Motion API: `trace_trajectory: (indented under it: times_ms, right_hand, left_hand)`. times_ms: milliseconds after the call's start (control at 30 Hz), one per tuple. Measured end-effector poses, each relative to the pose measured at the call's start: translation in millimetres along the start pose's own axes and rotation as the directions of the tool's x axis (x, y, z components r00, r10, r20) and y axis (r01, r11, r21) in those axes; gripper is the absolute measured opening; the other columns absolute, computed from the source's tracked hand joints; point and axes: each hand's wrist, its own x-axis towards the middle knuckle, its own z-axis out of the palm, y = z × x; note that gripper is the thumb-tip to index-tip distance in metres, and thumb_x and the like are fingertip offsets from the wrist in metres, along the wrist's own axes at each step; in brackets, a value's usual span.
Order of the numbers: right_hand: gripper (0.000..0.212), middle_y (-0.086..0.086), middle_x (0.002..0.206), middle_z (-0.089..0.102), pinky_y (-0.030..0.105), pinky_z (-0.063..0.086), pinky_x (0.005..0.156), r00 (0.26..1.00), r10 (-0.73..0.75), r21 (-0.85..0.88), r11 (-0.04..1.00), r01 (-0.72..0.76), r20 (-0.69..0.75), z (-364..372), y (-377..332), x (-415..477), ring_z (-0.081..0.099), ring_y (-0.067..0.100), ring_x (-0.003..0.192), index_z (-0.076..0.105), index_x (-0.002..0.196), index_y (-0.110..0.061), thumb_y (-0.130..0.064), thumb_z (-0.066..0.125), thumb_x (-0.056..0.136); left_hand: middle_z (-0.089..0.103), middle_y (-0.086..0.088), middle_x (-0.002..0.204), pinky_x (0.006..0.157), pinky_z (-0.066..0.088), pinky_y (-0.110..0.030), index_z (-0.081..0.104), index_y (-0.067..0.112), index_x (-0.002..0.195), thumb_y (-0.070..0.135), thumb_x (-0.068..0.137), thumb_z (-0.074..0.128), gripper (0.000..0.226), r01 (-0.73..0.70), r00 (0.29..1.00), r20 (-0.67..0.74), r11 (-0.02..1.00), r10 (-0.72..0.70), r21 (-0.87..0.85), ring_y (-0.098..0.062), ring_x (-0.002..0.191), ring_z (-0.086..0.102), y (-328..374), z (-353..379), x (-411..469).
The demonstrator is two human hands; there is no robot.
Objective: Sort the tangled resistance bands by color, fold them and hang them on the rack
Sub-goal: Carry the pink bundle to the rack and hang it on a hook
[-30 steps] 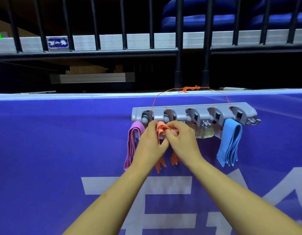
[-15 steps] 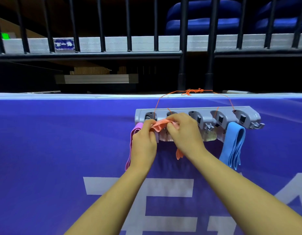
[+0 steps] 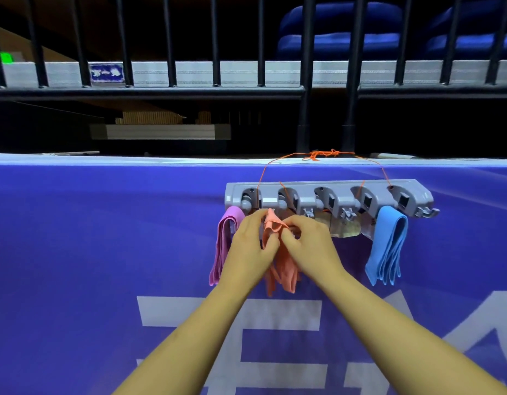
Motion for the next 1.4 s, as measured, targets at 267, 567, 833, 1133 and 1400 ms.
trace_trajectory:
  times_ms: [267, 567, 833, 1133, 1400]
  right_hand:
    - [0.043, -0.008, 0.116, 0.059, 0.03, 0.051, 0.088, 0.996, -0.092, 0.029, 0.995, 0.092, 0.019, 3, -4, -3, 0.059, 0.007, 0.102, 0.052, 0.127, -0.029, -0.015, 0.057, 0.086]
    - [0.029, -0.004, 0.105, 0.067, 0.038, 0.051, 0.085, 0.98, -0.188, -0.066, 0.981, 0.184, -0.062, 5, -5, 6, 0.061, 0.015, 0.098, 0.068, 0.114, -0.022, -0.015, 0.052, 0.09]
    - [0.028, 0.005, 0.101, 0.071, 0.037, 0.05, 0.083, 0.963, -0.173, -0.031, 0.985, 0.17, -0.207, 7, -17, 17, 0.064, 0.022, 0.093, 0.07, 0.107, -0.014, -0.003, 0.05, 0.09]
    - [0.024, 0.003, 0.102, 0.062, 0.037, 0.048, 0.081, 0.991, -0.119, -0.116, 0.987, 0.111, -0.063, 9, -1, 5, 0.057, 0.02, 0.094, 0.064, 0.108, -0.012, -0.006, 0.052, 0.088]
    - [0.035, 0.0, 0.123, 0.06, 0.025, 0.042, 0.099, 0.985, -0.166, -0.069, 0.984, 0.163, -0.054, 12, -7, 2, 0.053, 0.014, 0.117, 0.062, 0.122, -0.015, -0.013, 0.054, 0.089]
  left_hand:
    - [0.069, 0.01, 0.113, 0.089, 0.048, -0.021, 0.065, 0.024, 0.122, 0.017, 0.097, 0.051, 0.029, -0.083, 0.993, -0.08, 0.995, 0.088, 0.063, -0.004, 0.103, 0.061, 8, -8, 5]
    - [0.07, 0.008, 0.111, 0.072, 0.043, -0.011, 0.061, 0.029, 0.127, 0.015, 0.096, 0.051, 0.036, -0.066, 0.998, 0.022, 0.977, 0.063, 0.204, -0.006, 0.095, 0.06, 4, -18, 8]
    - [0.071, -0.004, 0.086, 0.071, 0.051, -0.041, 0.07, 0.022, 0.108, 0.023, 0.097, 0.049, 0.023, -0.007, 0.979, -0.196, 0.967, 0.059, 0.255, -0.025, 0.08, 0.061, 20, -19, 23]
    - [0.043, 0.007, 0.069, 0.06, 0.041, -0.039, 0.052, 0.013, 0.084, 0.011, 0.092, 0.049, 0.008, -0.001, 1.0, -0.005, 0.945, 0.003, 0.326, -0.027, 0.072, 0.048, 10, -15, 17]
    - [0.068, 0.005, 0.116, 0.084, 0.053, -0.035, 0.049, 0.03, 0.137, 0.027, 0.095, 0.049, 0.042, -0.07, 0.994, 0.096, 0.978, 0.052, 0.195, -0.014, 0.103, 0.064, -3, -21, 9]
